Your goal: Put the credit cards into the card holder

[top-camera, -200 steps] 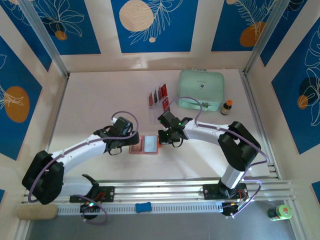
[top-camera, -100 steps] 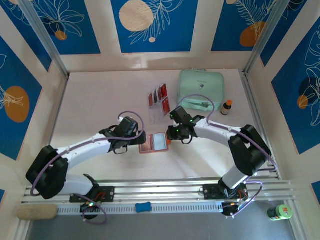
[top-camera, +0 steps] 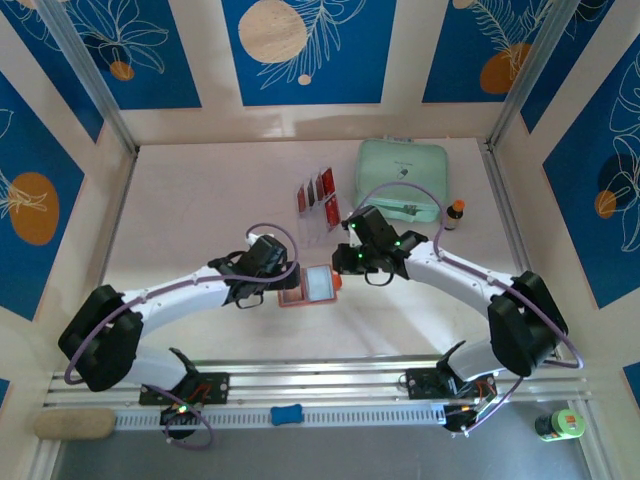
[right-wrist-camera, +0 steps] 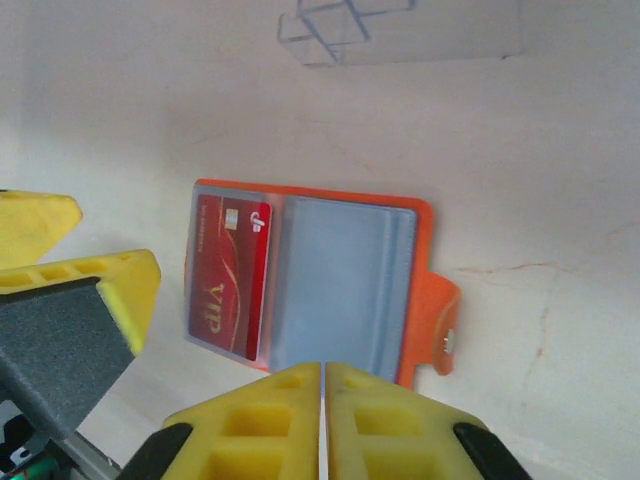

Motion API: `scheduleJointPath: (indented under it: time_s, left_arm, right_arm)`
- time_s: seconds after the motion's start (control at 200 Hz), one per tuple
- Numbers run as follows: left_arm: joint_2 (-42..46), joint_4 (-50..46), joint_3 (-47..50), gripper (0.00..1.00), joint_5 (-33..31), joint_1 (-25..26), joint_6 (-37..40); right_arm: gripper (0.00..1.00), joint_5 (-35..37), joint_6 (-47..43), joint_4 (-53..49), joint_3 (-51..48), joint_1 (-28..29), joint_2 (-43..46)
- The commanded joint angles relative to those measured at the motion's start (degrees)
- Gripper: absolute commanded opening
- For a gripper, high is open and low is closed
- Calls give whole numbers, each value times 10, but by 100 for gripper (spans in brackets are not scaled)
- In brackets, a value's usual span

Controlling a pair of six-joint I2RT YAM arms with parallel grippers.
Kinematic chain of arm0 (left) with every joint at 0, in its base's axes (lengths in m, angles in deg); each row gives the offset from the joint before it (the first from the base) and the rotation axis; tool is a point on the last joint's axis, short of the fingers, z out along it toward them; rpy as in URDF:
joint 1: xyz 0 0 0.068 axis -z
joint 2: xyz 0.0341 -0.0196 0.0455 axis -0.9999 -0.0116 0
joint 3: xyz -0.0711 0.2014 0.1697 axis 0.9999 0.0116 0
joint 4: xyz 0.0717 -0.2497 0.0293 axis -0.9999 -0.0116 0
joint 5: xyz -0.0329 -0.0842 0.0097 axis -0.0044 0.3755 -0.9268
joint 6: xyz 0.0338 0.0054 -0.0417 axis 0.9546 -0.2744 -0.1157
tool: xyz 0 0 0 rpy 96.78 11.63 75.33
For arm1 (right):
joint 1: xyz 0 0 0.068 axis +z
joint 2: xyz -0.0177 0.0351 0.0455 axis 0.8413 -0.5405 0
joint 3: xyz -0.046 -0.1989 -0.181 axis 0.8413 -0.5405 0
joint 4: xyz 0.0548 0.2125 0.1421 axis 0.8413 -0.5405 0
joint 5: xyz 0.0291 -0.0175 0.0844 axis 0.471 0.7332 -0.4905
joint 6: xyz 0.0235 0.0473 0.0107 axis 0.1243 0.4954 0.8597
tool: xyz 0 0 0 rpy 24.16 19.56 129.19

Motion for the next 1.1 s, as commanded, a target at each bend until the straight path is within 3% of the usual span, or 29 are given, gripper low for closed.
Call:
scheduleJointPath:
  time_s: [0.0, 0.205, 0.425, 0.675, 0.905, 1.095]
  left_arm:
    - [-6, 0, 8, 100, -47, 7, -29]
    - [-5, 22, 36, 100, -60, 6, -38]
    - [-6, 78, 53, 100, -10, -2, -21]
    - [-3, 133, 67, 100, 62, -36, -12]
    - [-2, 39, 48, 100, -1, -36, -22]
    - [-3, 19, 52, 100, -19, -37, -21]
  right_arm:
    - [9, -38, 15, 21, 15, 12, -30]
    - [7, -36, 16, 42, 19, 29, -60]
    - [0, -24, 12, 44, 6, 41, -80]
    - [0, -33, 17, 73, -23, 45, -93]
    - [0, -49, 18, 85, -2, 45, -114]
    - [0, -63, 13, 87, 40, 45, -156]
